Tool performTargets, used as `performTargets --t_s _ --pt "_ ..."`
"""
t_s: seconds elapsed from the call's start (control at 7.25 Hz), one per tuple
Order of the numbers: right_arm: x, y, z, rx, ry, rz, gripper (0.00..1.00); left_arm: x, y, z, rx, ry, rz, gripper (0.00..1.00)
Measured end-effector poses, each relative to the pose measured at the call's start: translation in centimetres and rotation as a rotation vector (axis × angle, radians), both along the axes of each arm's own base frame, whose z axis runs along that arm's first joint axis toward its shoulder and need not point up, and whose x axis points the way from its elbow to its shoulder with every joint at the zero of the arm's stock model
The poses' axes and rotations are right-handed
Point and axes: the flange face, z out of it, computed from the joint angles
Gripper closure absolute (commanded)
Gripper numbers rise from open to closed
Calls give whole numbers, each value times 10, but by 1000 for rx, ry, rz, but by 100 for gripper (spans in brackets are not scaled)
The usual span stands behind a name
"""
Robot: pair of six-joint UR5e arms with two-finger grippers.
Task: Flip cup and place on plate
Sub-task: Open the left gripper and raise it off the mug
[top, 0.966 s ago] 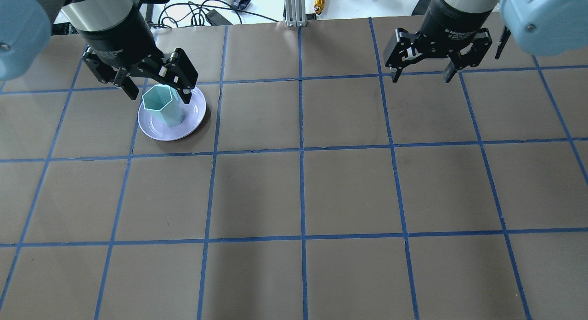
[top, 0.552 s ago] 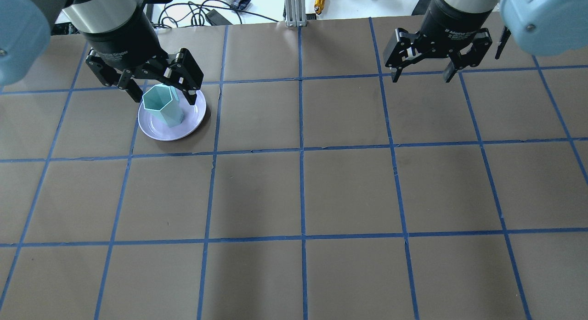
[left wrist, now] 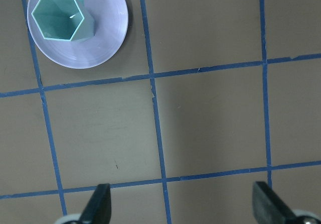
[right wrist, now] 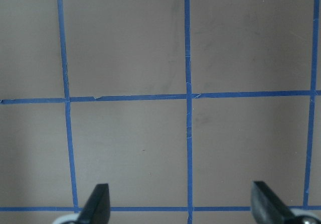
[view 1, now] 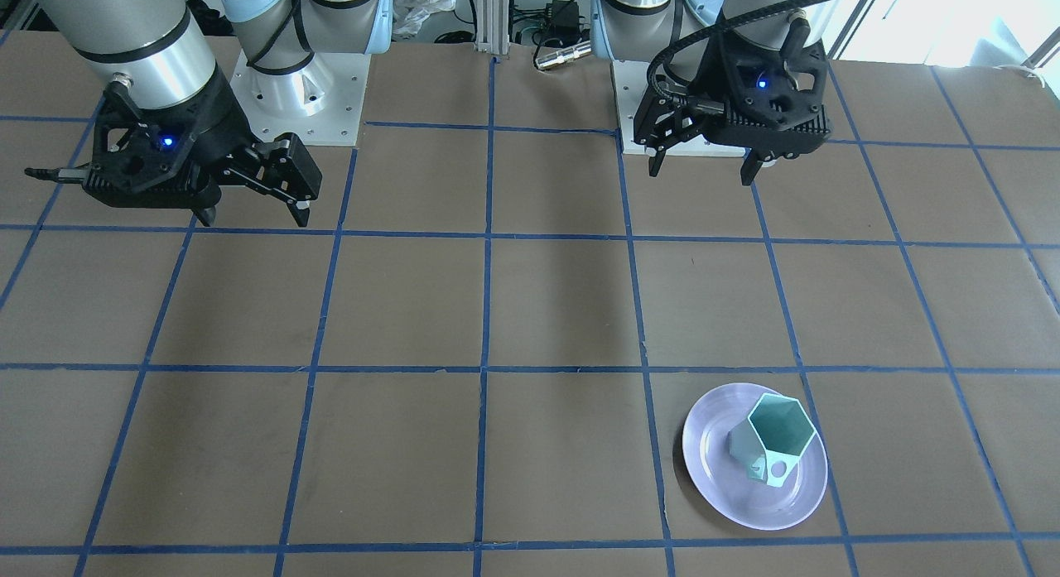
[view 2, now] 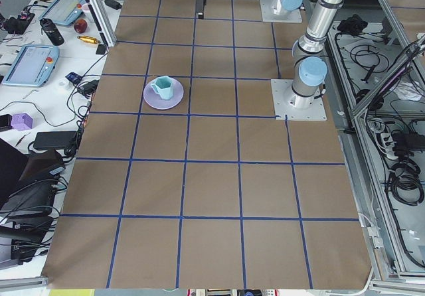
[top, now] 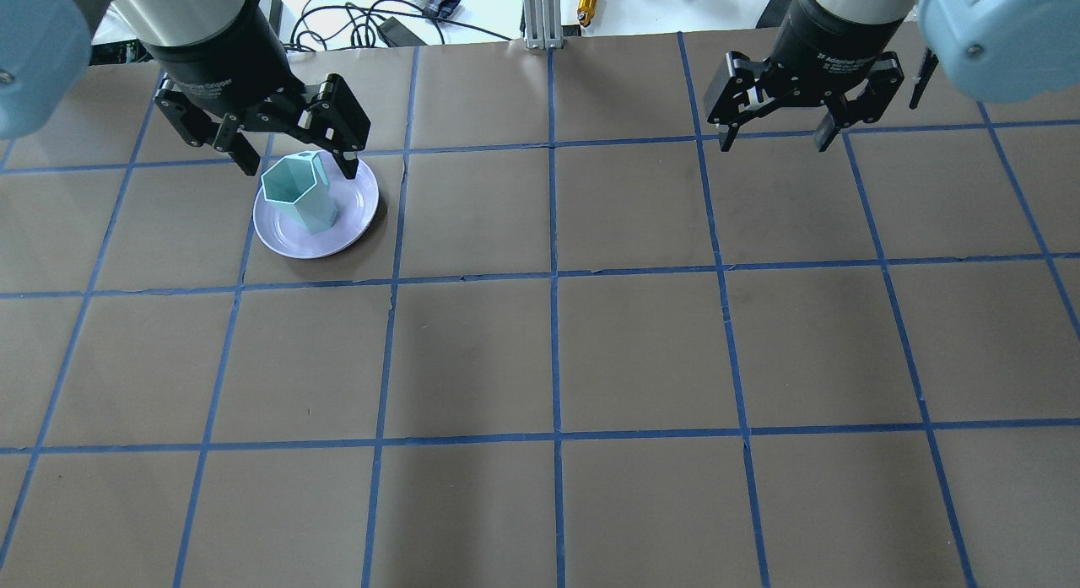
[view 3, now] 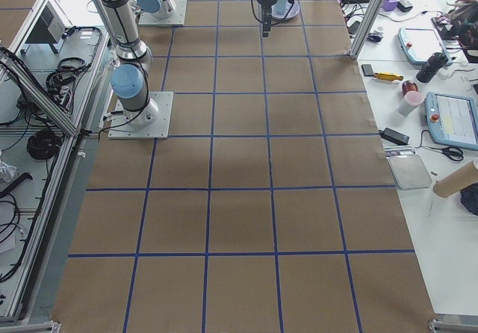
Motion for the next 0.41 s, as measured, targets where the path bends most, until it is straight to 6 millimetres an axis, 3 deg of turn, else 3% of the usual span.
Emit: performTargets --t_s 0.41 --pt "0 0 0 0 0 0 0 1 -4 3 -6 3 3 0"
